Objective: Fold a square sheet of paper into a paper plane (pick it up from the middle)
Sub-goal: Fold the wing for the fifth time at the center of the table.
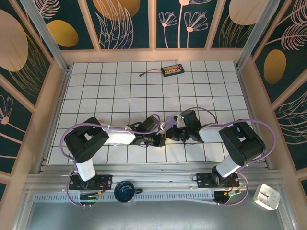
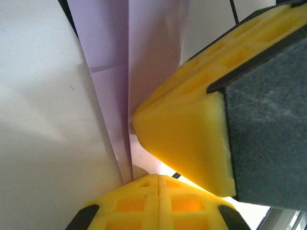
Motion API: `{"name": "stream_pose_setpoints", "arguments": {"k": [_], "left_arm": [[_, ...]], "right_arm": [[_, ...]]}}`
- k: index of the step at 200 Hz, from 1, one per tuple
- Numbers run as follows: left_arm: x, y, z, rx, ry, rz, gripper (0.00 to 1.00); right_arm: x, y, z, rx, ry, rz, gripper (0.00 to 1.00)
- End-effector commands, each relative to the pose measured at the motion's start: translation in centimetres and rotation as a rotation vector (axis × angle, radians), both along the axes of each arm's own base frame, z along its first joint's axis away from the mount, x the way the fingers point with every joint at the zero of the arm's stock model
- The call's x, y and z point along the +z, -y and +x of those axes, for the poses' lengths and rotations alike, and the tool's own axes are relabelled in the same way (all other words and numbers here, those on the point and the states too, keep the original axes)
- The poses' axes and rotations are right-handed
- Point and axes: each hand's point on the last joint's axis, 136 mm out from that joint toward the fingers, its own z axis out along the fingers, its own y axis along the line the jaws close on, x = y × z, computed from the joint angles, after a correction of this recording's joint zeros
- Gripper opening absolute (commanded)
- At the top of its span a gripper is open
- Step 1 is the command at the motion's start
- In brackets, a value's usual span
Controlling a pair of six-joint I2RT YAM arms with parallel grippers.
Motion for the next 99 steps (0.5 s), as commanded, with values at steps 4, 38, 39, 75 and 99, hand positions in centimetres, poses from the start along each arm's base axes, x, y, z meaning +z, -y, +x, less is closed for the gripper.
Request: {"name": "stream_pose_setpoints", "arguments": {"k": [4, 38, 39, 75, 99], "left_arm": [[-7.0, -8.6, -5.1, -0.008, -0.193, 0.371, 0.0], [-7.4, -9.5, -5.5, -0.024, -0.191, 0.403, 0.0], [-7.3, -9.5, -5.5, -0.025, -0.189, 0.403, 0.0], [-8.0, -10.7, -6.1, -0.042, -0.203, 0.456, 0.0], [-8.3, -11.4, -6.6, -0.045, -0.215, 0.472, 0.0]], "right_arm": [[-0.7, 0.3, 0.4, -0.007, -0.005, -0.006, 0.0], [-0.8, 1.1, 1.7, -0.018, 0.007, -0.022, 0.0], [-0.8, 1.1, 1.7, -0.02, 0.007, -0.022, 0.0], [-1.1, 2.1, 2.4, -0.042, 0.002, -0.034, 0.0], [-1.5, 2.7, 2.8, -0.056, -0.005, -0.049, 0.0]]}}
